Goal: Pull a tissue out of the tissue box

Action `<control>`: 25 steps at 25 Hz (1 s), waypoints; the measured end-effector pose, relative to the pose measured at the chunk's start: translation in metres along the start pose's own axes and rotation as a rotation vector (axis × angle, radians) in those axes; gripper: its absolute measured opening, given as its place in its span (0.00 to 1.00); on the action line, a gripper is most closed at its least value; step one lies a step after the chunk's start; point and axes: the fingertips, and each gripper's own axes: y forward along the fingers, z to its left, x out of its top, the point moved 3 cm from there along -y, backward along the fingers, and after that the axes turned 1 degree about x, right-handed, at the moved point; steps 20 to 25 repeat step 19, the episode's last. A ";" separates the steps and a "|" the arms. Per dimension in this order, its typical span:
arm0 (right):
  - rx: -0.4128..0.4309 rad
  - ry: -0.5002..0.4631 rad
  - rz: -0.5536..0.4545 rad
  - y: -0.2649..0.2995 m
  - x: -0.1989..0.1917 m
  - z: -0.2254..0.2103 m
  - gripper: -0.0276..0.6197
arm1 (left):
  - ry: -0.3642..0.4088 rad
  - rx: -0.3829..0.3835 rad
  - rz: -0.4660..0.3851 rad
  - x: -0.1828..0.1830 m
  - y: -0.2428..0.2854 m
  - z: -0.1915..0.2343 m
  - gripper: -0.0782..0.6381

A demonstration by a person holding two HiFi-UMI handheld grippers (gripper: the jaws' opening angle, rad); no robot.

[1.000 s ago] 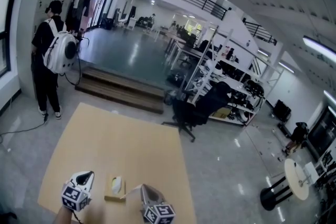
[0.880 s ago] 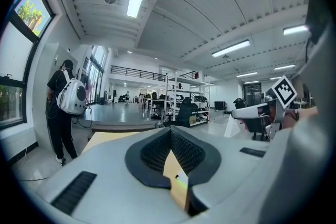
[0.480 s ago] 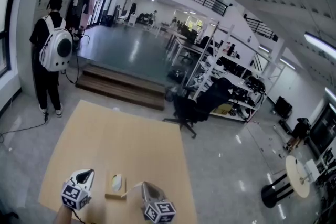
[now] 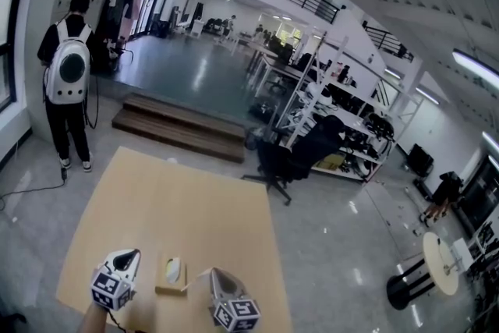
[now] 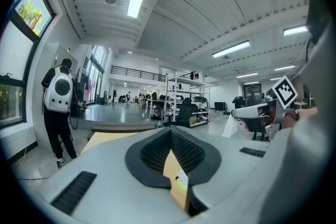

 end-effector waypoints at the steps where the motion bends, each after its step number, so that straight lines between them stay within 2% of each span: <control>1: 0.002 0.001 0.001 0.000 0.000 0.000 0.04 | -0.001 0.000 0.000 0.000 0.000 0.000 0.12; 25: 0.014 0.007 -0.016 -0.001 0.006 0.003 0.04 | 0.002 0.007 -0.006 0.000 -0.004 0.000 0.12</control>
